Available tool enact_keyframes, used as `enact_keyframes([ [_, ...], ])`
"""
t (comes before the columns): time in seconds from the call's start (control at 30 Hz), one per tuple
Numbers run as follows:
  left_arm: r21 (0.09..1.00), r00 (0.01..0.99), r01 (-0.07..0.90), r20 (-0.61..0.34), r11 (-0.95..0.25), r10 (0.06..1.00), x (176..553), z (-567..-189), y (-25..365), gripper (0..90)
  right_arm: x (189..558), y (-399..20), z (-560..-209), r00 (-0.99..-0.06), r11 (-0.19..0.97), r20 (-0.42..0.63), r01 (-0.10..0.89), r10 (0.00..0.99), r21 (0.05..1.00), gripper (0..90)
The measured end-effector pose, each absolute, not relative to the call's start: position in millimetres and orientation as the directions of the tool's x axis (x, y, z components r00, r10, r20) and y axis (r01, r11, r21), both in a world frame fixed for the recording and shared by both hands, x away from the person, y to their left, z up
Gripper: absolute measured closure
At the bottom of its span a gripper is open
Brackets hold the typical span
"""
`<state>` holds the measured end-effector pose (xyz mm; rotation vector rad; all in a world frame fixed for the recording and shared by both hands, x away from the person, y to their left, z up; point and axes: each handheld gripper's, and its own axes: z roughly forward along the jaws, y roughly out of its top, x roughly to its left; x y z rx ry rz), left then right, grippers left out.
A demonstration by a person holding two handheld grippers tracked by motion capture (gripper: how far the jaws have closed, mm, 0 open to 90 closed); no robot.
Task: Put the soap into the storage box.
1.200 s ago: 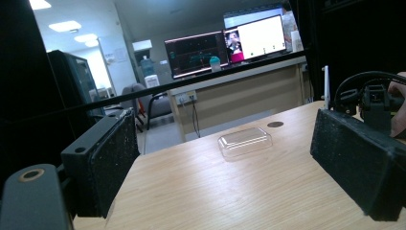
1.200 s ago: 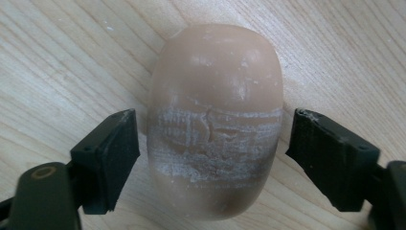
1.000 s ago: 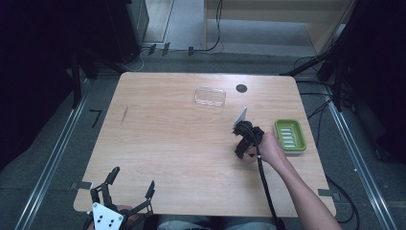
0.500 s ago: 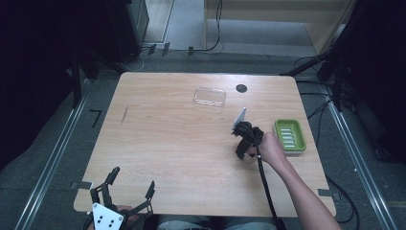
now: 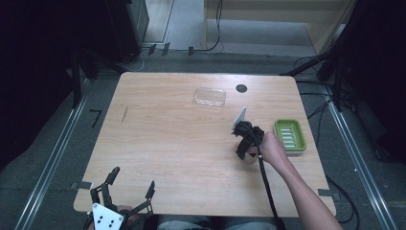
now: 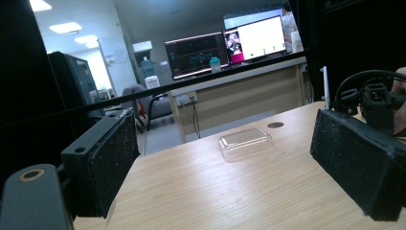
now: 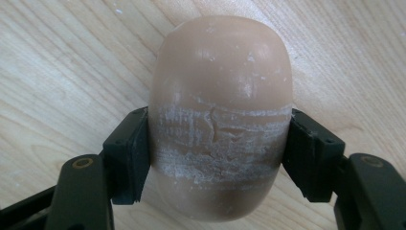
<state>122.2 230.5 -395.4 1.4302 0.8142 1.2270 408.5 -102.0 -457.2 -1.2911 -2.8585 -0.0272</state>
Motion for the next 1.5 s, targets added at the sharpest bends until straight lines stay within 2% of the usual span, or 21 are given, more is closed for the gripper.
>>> enact_keyframes([
  [0.57,0.965,0.246,-0.124,0.257,-0.233,0.934,122.2,-395.3,230.3,9.9,398.9,-112.3,-437.8,-0.668,0.667,0.016,0.744,0.744,0.038,33.8],
  [1.5,0.965,0.247,-0.124,0.256,-0.232,0.935,122.5,-395.2,230.0,9.9,372.7,-144.9,-422.6,-0.647,0.647,-0.001,0.762,0.763,0.013,33.8],
])
